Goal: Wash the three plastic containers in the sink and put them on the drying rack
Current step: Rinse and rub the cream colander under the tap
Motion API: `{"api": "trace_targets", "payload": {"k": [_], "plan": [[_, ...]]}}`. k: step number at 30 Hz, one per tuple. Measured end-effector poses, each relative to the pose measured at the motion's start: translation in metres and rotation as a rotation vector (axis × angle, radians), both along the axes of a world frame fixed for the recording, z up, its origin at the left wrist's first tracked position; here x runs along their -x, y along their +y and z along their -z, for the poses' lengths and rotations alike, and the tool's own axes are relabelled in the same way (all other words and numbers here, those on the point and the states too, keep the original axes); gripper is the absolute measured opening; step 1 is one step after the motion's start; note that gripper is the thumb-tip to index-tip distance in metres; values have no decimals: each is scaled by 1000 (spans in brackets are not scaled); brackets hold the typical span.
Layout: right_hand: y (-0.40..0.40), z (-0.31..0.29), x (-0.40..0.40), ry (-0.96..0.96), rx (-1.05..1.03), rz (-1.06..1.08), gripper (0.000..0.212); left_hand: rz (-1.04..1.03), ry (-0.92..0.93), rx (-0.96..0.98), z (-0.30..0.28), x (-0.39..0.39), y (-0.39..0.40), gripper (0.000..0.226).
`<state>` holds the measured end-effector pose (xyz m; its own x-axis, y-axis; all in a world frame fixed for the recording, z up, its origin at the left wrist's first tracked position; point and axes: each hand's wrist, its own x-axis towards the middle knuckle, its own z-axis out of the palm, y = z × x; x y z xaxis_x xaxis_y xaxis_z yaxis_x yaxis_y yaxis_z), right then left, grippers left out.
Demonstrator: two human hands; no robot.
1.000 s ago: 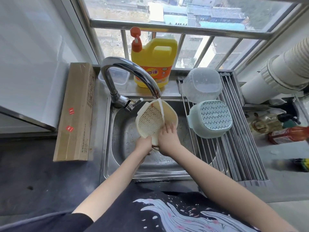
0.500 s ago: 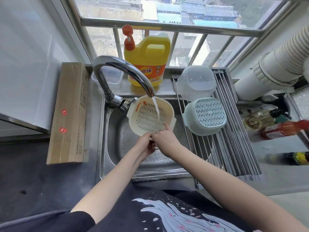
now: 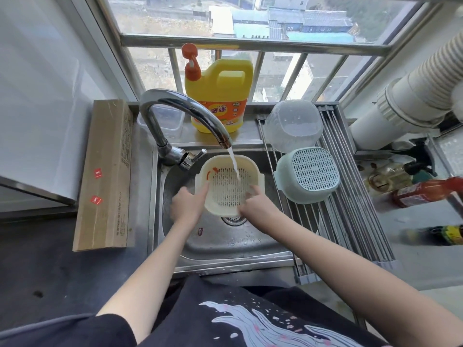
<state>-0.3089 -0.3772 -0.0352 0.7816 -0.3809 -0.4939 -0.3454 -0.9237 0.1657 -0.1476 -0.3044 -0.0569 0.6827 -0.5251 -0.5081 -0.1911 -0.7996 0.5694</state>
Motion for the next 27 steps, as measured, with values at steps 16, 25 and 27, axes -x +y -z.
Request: {"api": "trace_targets", "payload": {"k": [16, 25, 27], "plan": [[20, 17, -1, -74, -23, 540, 38, 40, 250, 323, 2, 32, -32, 20], [5, 23, 9, -319, 231, 483, 42, -54, 655, 225, 7, 38, -28, 14], [1, 26, 20, -355, 276, 407, 34, -17, 720, 172, 5, 37, -28, 26]]}}
